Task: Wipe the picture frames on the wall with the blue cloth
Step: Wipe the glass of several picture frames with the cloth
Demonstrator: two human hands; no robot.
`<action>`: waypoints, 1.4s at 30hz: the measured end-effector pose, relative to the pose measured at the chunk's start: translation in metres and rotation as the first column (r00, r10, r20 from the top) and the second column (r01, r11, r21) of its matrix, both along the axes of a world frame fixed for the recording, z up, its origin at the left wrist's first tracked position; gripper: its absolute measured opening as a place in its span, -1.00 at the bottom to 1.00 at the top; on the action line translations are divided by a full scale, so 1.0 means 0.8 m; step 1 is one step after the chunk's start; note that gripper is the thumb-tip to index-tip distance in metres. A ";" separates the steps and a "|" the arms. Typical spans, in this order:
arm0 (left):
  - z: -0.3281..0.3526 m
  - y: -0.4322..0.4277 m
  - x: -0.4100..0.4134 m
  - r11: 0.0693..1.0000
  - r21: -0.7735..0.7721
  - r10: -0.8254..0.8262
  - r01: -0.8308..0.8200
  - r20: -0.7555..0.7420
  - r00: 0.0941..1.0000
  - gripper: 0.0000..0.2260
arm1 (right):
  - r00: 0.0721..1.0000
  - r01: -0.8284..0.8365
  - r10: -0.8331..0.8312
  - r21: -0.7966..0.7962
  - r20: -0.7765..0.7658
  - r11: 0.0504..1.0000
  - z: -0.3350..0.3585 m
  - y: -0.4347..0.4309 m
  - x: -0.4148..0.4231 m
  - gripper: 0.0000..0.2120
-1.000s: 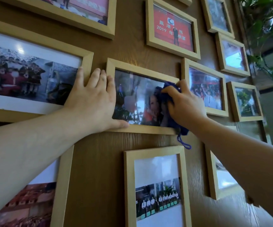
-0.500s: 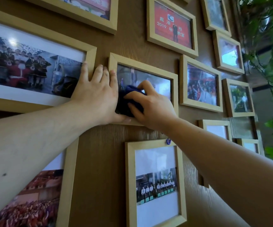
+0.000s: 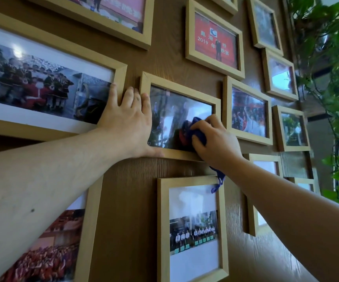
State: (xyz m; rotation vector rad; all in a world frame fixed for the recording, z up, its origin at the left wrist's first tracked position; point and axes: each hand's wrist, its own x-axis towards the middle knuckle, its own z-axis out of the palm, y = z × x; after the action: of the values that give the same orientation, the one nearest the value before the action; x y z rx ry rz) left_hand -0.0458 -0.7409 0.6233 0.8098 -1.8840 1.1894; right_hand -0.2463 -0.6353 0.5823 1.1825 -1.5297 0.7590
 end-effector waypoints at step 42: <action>-0.015 0.033 -0.024 0.998 -0.050 -0.027 0.030 0.072 0.997 0.10 | 0.970 0.064 -0.021 0.170 -0.243 0.983 0.006 0.064 -0.067 -0.73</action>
State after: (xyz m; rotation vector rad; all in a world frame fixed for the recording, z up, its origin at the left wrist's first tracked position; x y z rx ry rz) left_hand -0.0653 -0.7144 0.6111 0.7187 -1.9083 1.2591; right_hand -0.2996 -0.5837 0.5870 1.3166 -1.4354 0.4383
